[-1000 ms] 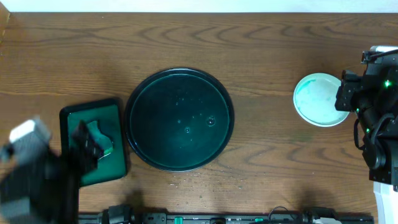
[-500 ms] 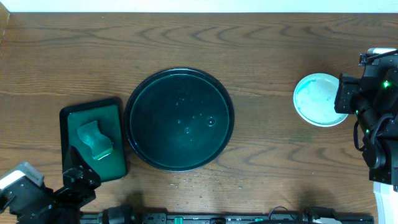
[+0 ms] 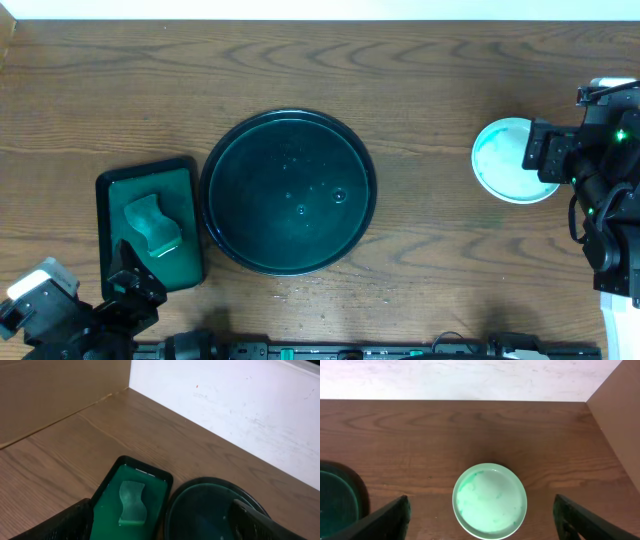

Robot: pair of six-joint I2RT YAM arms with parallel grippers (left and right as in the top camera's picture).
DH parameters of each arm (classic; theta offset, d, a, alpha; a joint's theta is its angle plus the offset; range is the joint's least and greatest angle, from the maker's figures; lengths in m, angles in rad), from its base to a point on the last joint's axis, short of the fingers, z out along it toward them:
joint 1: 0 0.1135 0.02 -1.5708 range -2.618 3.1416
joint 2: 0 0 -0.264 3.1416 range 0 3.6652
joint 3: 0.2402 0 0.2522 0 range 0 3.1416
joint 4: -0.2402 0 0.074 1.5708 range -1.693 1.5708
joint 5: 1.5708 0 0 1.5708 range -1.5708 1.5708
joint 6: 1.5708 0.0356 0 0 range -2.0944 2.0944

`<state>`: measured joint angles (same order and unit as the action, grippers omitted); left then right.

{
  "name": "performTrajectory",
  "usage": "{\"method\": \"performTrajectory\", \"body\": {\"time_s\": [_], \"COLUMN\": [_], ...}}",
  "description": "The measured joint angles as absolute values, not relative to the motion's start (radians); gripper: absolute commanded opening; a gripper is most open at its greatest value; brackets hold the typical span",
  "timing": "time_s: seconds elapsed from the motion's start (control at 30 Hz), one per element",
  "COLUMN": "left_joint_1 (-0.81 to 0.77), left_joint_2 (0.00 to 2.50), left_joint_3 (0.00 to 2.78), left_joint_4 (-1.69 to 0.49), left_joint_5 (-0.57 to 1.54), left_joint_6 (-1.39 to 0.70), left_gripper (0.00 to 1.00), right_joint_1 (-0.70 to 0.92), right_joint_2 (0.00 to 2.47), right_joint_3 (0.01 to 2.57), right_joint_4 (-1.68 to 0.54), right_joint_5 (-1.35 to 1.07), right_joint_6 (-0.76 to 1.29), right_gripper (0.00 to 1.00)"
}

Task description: Clean dirty plates on tray and stack at the side

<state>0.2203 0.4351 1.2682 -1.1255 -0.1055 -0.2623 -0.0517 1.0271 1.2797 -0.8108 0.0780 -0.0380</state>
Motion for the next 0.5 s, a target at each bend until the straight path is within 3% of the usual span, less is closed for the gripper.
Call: {"method": "performTrajectory", "body": {"time_s": [0.5], "left_joint_1": [0.22], "left_joint_2": [0.435], "left_joint_3": [1.268], "left_joint_4": [-1.126], "left_joint_5": [-0.108], "left_joint_6": [-0.262], "left_gripper": [0.86], "right_joint_1": [-0.052], "right_joint_2": [1.027], "right_joint_3": [1.28], "right_joint_4": [-0.803], "right_joint_5": [0.078], "right_joint_6": [0.015], "right_gripper": [0.99]}}
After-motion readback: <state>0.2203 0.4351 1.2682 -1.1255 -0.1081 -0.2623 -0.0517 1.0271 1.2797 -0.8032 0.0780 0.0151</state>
